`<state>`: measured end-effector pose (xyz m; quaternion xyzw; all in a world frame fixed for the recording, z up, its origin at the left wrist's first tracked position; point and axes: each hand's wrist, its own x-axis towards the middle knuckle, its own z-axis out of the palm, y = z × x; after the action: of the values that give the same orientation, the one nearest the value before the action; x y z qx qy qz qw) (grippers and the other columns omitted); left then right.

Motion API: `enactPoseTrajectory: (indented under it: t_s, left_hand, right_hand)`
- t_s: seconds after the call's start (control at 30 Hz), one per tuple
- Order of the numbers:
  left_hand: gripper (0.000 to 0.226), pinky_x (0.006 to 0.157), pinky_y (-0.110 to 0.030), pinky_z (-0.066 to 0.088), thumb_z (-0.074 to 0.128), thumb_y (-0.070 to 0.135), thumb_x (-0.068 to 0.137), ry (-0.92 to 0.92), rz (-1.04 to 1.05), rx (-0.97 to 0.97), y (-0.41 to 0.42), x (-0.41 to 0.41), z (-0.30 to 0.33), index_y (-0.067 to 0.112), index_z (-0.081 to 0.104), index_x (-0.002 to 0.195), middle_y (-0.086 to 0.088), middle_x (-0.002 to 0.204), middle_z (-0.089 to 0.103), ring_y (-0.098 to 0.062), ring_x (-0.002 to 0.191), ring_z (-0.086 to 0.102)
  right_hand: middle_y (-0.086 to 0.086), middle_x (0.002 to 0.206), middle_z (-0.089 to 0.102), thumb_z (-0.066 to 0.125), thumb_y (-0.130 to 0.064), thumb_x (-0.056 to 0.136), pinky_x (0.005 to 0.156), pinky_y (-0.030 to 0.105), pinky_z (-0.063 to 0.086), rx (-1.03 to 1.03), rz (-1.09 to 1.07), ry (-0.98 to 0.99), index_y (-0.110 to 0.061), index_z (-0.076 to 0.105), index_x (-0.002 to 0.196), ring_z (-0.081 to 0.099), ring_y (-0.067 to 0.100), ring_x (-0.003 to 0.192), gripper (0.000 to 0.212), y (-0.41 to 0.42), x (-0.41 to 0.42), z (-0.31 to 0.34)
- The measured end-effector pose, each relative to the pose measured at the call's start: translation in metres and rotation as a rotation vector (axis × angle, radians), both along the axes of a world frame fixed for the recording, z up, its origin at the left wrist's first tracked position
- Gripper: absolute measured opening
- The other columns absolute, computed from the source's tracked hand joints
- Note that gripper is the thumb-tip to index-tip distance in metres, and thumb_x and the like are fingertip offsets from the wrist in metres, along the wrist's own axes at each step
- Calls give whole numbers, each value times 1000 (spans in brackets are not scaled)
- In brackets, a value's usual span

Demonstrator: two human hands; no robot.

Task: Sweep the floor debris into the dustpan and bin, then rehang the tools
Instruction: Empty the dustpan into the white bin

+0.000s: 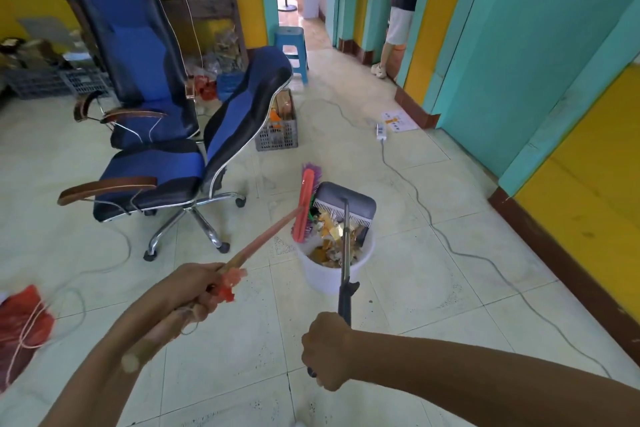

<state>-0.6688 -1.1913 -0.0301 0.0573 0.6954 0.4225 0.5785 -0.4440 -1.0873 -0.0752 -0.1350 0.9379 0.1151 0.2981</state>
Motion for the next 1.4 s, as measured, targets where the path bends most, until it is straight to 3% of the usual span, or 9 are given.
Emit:
enactPoseTrajectory:
  t_s: [0.17, 0.37, 0.53, 0.7, 0.87, 0.93, 1.1, 1.23, 1.4]
  left_hand:
    - [23, 28, -13, 31, 52, -5, 92, 78, -17, 11, -14, 15, -4, 2, 71, 103, -12, 53, 54, -11, 30, 35]
    - [28, 31, -11, 30, 52, -4, 92, 98, 5, 29, -34, 17, 0, 7, 78, 91, -11, 54, 50, -12, 35, 32]
    - [24, 30, -10, 30, 52, -2, 94, 71, -1, 33, -38, 17, 12, 8, 73, 97, -12, 53, 57, -10, 30, 29]
    - [20, 30, -10, 28, 54, 0, 94, 84, 24, 26, -32, 26, 12, 2, 74, 95, -7, 50, 51, -9, 32, 29]
    - [26, 31, -7, 26, 50, 2, 95, 8, 43, 66, -36, 25, 19, 8, 61, 72, 0, 50, 38, -7, 32, 24]
    - [26, 29, -8, 27, 48, 0, 96, -4, 62, 71, -31, 25, 28, 3, 71, 86, -3, 47, 43, -7, 29, 26]
    - [26, 24, -10, 28, 46, 8, 100, -31, 68, 145, 16, 31, 70, 24, 60, 113, -8, 57, 44, -6, 27, 32]
    - [24, 24, -10, 31, 39, 24, 104, -37, 2, 184, 60, 49, 110, 14, 54, 119, 0, 49, 41, -2, 25, 35]
    - [40, 43, -22, 45, 34, 11, 101, 47, -83, 298, 111, 73, 154, -1, 51, 136, -6, 69, 43, -9, 34, 51]
  right_hand:
    - [-2, 73, 48, 49, -34, 97, 47, 24, 26, 54, 20, -21, -18, 58, 87, 59, 19, 78, 21, 1, 6, -5]
    - [-2, 75, 45, 47, -36, 97, 55, 22, 34, 30, -9, 2, -18, 67, 106, 52, 18, 74, 28, 16, 4, -8]
    - [-3, 64, 40, 51, -39, 96, 49, 23, 24, -44, -38, 47, -14, 68, 89, 37, 11, 52, 30, 26, -2, 1]
    - [-2, 75, 50, 49, -42, 97, 54, 24, 33, -66, -84, 65, -12, 72, 105, 57, 17, 71, 39, 20, -23, 12]
    - [-2, 72, 40, 48, -49, 97, 51, 27, 37, -142, -213, 226, -12, 70, 107, 51, 24, 69, 45, 52, -49, 63]
    - [-3, 70, 44, 48, -52, 96, 56, 28, 41, -185, -263, 285, -15, 71, 97, 56, 23, 69, 43, 75, -58, 89]
    - [-2, 65, 50, 49, -43, 99, 59, 27, 33, -344, -529, 515, -12, 60, 77, 48, 13, 60, 39, 147, -69, 155]
    - [1, 61, 54, 48, -51, 97, 46, 25, 35, -509, -902, 789, -17, 50, 65, 49, 16, 52, 47, 216, -40, 202]
    - [-3, 47, 44, 53, -53, 93, 32, 14, 27, -788, -1301, 974, -16, 48, 65, 34, 11, 31, 47, 290, 6, 225]
